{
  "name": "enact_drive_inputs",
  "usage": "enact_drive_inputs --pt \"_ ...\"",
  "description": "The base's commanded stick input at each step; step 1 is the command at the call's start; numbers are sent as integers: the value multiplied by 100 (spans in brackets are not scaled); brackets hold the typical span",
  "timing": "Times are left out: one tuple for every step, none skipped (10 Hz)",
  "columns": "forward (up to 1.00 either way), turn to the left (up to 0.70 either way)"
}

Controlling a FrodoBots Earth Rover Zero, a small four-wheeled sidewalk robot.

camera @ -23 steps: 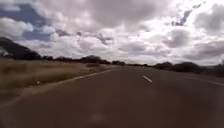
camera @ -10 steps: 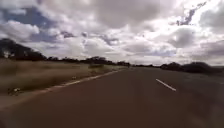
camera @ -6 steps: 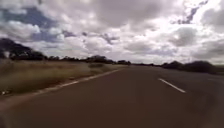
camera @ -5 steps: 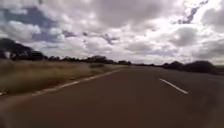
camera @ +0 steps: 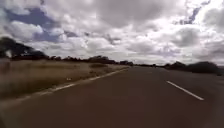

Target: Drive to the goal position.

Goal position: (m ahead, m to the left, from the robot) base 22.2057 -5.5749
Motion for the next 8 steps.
enact_drive_inputs --pt "85 -3" --pt "85 -5" --pt "85 -30" --pt "85 -34" --pt "85 -26" --pt "85 -19" --pt "85 0" --pt "85 0"
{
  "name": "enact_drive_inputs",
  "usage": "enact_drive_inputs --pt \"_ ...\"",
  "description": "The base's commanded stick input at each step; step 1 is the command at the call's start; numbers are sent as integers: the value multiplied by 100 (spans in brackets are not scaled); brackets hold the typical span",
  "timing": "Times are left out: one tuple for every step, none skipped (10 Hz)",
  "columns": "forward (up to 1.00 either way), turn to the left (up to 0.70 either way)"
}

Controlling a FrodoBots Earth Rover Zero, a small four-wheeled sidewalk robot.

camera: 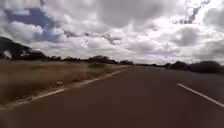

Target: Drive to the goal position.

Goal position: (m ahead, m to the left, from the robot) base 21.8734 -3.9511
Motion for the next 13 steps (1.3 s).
enact_drive_inputs --pt "85 0" --pt "85 0" --pt "85 0" --pt "85 0" --pt "85 0" --pt "85 0" --pt "85 -9" --pt "85 -16" --pt "85 -27" --pt "85 -27" --pt "85 -27" --pt "85 -26" --pt "85 -8"
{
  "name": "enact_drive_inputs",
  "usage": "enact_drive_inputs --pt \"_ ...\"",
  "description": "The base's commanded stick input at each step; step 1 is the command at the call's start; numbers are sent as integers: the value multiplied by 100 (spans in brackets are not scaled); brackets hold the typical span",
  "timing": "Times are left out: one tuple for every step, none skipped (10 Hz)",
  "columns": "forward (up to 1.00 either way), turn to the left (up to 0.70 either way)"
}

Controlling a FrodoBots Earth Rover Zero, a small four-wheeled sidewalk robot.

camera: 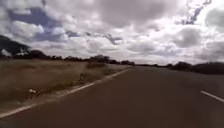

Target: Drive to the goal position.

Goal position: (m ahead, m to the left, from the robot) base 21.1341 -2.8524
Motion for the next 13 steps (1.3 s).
enact_drive_inputs --pt "85 -7" --pt "85 -5" --pt "85 0" --pt "85 0" --pt "85 0" --pt "85 0" --pt "85 0" --pt "85 0" --pt "85 -23" --pt "85 -30" --pt "85 -34" --pt "85 -34" --pt "85 -34"
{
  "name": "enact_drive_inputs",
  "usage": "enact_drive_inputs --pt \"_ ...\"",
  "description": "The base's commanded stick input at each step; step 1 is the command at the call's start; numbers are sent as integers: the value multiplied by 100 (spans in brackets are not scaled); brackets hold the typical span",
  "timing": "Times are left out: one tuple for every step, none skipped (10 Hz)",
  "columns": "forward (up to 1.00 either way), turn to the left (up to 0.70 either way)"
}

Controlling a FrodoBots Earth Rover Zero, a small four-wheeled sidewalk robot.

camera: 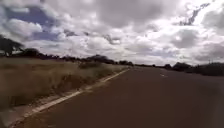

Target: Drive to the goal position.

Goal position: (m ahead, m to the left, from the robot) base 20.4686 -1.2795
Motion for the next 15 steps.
enact_drive_inputs --pt "85 -34" --pt "85 -34" --pt "85 -34" --pt "85 -34" --pt "85 -7" --pt "85 -1" --pt "85 0" --pt "85 0" --pt "85 -12" --pt "85 -26" --pt "85 -34" --pt "85 -34" --pt "85 -32" --pt "85 -29" --pt "85 0"
